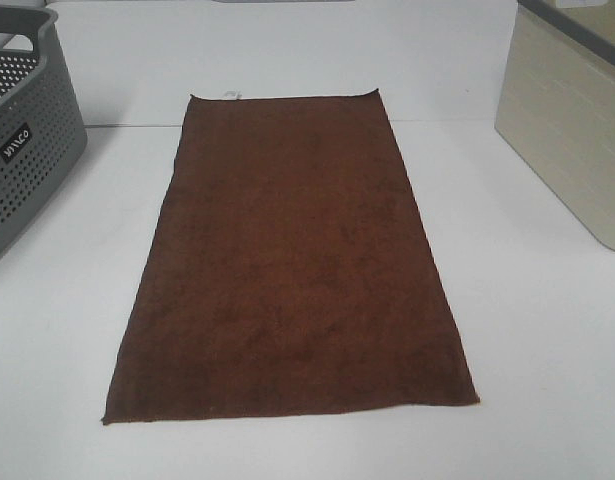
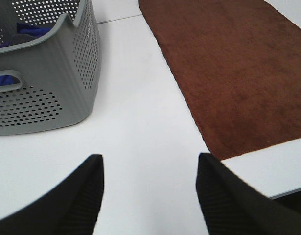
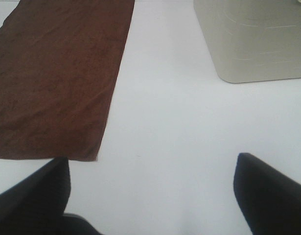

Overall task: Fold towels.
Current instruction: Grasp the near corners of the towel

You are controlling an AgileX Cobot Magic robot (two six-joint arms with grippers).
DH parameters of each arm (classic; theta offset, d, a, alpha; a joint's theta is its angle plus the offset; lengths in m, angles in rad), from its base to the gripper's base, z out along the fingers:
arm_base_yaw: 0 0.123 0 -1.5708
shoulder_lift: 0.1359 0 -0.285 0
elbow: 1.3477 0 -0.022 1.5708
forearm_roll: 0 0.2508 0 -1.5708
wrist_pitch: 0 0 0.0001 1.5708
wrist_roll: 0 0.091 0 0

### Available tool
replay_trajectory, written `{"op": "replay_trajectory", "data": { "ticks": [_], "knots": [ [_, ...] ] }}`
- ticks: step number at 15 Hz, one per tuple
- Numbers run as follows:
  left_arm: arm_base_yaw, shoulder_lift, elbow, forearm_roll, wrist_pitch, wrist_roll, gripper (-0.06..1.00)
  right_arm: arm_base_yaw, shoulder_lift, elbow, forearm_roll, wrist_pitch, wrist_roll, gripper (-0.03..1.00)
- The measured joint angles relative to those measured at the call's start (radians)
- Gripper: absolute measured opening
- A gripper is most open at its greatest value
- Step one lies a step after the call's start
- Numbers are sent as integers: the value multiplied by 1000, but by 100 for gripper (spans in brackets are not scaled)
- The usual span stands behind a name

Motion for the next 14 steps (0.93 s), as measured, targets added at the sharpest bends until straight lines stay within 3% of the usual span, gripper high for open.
{"op": "replay_trajectory", "data": {
  "ticks": [14],
  "knots": [
    [0,0,0,0,0,0,55,0,0,0,0,0,0,85]
  ]
}}
